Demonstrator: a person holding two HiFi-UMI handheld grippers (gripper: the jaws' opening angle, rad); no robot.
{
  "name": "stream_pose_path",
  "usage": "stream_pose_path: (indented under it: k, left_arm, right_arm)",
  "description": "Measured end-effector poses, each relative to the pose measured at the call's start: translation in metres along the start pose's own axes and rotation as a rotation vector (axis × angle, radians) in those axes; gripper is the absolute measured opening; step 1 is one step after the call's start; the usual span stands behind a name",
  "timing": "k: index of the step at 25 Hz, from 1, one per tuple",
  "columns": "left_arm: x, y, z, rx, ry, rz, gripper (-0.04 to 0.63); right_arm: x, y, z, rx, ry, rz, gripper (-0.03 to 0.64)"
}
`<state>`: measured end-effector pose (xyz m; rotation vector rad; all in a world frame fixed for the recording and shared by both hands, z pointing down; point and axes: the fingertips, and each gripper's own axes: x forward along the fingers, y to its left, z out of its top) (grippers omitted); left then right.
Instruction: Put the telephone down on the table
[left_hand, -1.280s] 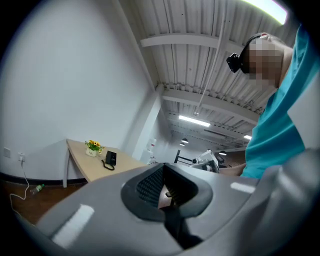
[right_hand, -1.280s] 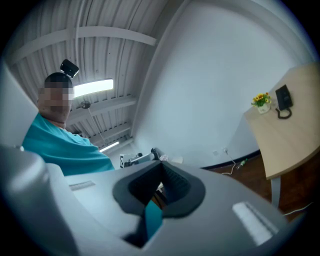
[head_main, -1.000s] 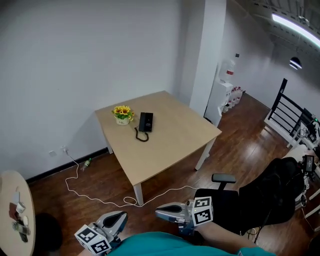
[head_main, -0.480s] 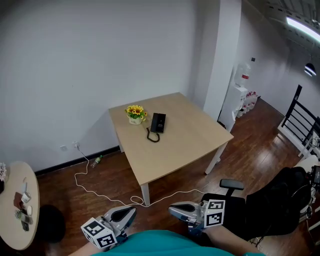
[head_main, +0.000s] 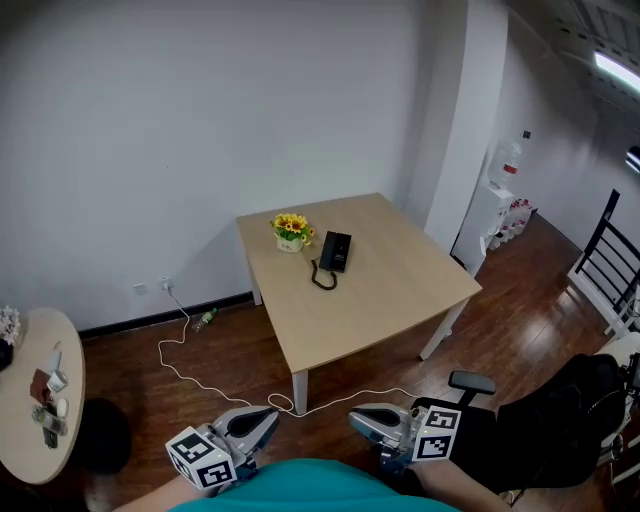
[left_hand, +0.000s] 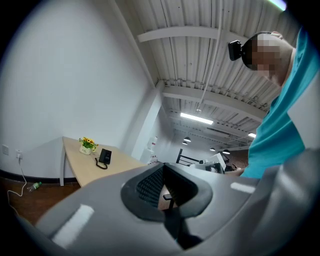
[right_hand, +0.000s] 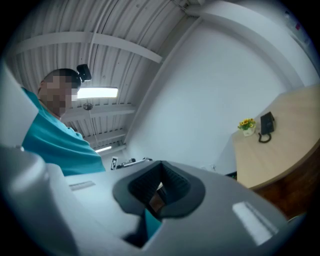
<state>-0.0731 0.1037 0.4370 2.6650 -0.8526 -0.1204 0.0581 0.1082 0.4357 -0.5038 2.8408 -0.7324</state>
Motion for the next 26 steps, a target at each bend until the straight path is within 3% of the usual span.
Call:
stream_pose_path:
  k: [9,26]
  left_arm:
    - [-0.004,0.003,-0.003,-0.02,-0.011,0.005,0.003]
    - [-0.002,0.0,-0.007,-0.023,-0.007,-0.003,0.003]
  right_arm:
    - [0.005,0.003,-0.004,-0.052,0.032,-0.008,0.0]
    - [0.002,0.005,-0.012,-0.054,0.051,-0.001,0.0]
